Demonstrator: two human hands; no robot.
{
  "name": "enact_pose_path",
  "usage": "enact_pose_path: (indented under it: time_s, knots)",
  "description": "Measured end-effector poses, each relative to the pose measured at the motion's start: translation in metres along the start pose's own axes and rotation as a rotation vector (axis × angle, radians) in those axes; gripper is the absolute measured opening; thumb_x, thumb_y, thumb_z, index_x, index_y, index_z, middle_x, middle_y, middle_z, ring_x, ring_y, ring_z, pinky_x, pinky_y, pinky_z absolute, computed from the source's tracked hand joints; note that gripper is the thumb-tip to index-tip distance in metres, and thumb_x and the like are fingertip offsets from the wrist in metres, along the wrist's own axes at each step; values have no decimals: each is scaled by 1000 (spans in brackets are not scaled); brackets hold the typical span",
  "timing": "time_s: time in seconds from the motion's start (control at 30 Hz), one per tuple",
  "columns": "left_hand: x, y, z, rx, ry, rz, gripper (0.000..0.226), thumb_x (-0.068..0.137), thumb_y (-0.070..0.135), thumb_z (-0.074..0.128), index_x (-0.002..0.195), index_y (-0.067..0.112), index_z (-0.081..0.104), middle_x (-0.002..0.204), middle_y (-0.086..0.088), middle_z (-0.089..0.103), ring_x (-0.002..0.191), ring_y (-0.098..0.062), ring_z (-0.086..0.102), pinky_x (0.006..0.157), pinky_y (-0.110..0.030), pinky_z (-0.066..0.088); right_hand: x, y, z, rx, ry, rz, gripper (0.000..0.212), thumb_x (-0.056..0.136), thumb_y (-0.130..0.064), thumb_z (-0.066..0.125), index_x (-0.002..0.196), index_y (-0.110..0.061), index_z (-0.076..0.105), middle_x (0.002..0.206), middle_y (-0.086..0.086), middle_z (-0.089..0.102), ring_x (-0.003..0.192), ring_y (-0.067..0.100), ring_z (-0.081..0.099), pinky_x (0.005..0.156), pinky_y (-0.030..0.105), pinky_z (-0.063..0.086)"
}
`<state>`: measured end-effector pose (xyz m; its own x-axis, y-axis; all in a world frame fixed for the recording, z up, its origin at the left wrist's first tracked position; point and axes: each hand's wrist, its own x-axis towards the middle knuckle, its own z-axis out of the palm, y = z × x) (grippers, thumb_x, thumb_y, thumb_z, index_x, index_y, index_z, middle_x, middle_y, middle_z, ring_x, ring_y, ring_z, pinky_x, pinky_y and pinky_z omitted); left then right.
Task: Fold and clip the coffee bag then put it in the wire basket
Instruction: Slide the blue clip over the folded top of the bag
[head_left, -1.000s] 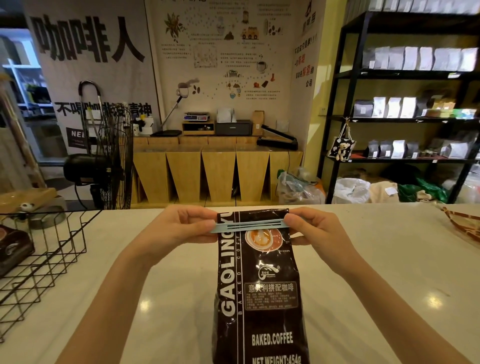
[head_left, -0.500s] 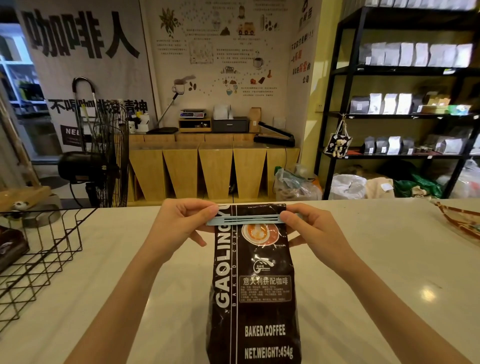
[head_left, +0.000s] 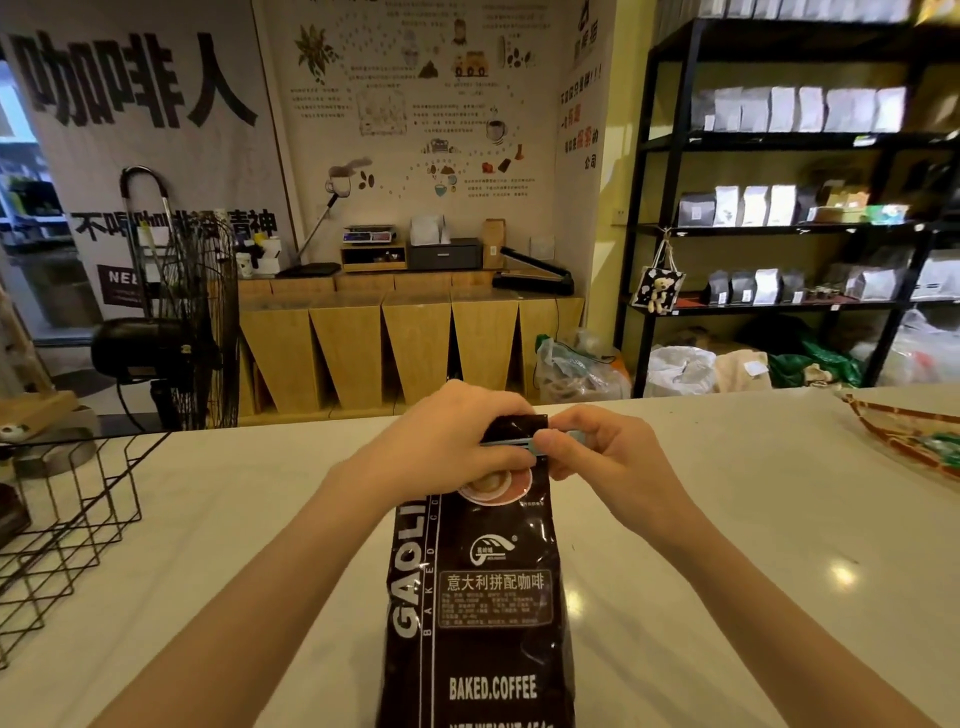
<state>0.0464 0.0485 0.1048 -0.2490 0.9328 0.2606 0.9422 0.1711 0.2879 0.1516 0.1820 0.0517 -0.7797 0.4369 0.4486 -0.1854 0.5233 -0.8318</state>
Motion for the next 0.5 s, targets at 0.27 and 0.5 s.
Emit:
enact_pose_path:
  time_s: [0.27,0.5]
  knots:
    - [-6,-3,-1,-19,90,27,28,80,37,59,106,26,60,88,13,62,80,-3,61,67,-19,48,-8,0,-11,297,-181,111,24,78,-17,61,100,-7,59,79,-1,75,82,16,70,76,29,58]
    - [-5,-1,-3,-64,102,-31,26,78,34,63,102,26,64,86,10,65,81,-4,61,71,-24,51,-7,2,-4,394,-59,133,26,67,-24,67,90,-12,68,85,1,75,86,19,70,78,29,57]
